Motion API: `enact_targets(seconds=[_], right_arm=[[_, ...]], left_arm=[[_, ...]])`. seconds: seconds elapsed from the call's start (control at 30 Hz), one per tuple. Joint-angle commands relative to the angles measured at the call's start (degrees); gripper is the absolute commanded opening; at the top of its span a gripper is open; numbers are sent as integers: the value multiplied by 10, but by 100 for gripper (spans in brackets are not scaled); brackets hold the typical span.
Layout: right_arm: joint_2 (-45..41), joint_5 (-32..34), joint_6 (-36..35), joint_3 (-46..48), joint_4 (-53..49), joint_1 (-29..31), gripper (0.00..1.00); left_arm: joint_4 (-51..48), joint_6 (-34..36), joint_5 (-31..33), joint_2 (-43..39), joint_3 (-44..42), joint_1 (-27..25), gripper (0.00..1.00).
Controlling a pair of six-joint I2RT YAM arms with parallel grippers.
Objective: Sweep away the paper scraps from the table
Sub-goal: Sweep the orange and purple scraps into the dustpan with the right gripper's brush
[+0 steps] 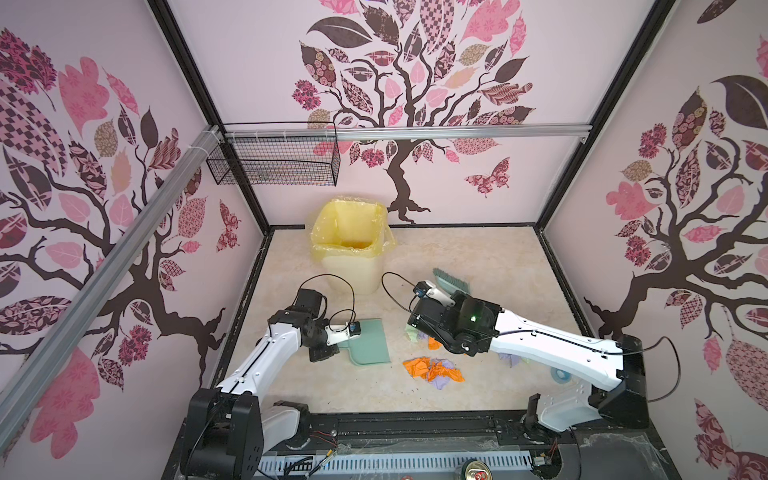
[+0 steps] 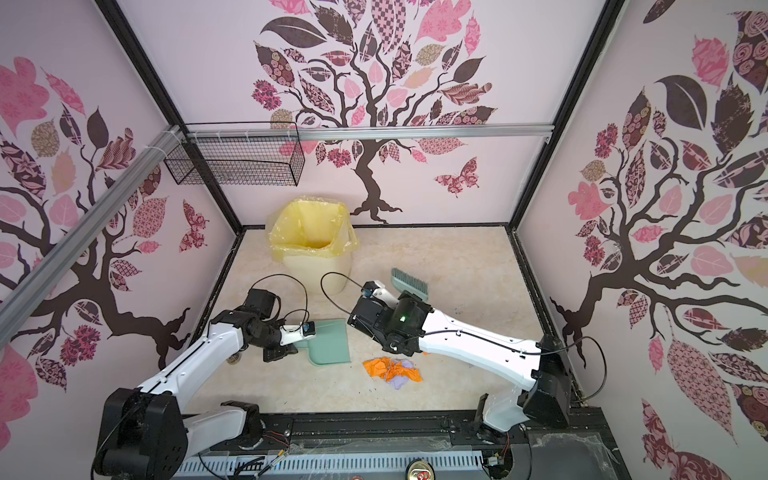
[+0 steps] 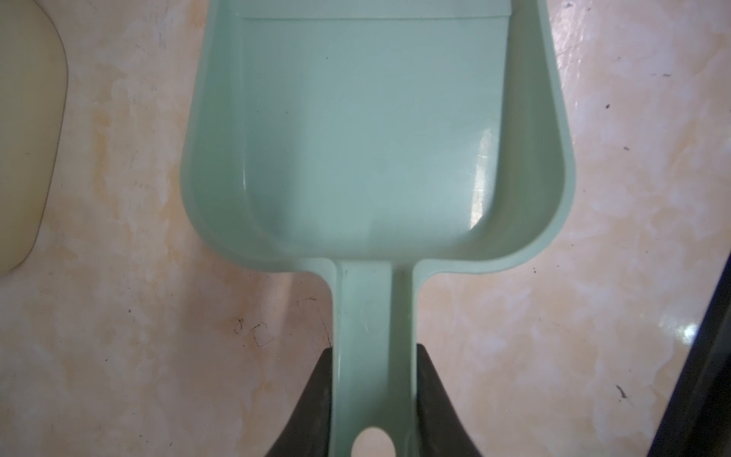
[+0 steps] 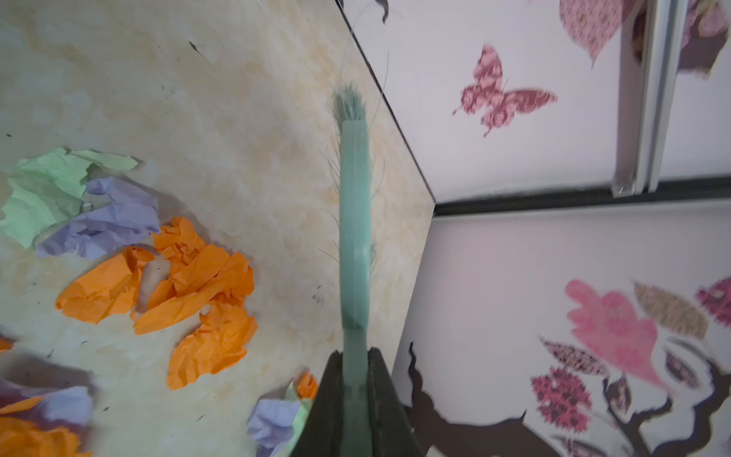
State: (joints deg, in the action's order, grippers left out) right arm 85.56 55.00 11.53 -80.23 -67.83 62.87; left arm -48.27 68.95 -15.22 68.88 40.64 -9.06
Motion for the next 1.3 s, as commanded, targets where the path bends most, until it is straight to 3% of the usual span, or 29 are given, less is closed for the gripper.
enact_targets(seconds=[0.0,0.1,0.33,0.53,0.87,1.27], right_arm=[[60,-8,240,-66,-169,-35,0],[65,-76,272,-50,-166,-72,0],[78,-114,335,67,-160,-98,0],[58,-164,304,108,-75,-100,0],[124,-229,253,78,-17,-101,0],[147,-299,235,20,18,-45,0]], left_arm=[[-2,-8,4,3,31,-4,0],[-13,-5,4,-1,32,-6,0],[-22,-21,26,-42,-5,-52,0],[-19,-50,28,-63,-38,-92,0],[13,-118,53,-27,-45,-160,0],[41,-147,42,44,5,-172,0]])
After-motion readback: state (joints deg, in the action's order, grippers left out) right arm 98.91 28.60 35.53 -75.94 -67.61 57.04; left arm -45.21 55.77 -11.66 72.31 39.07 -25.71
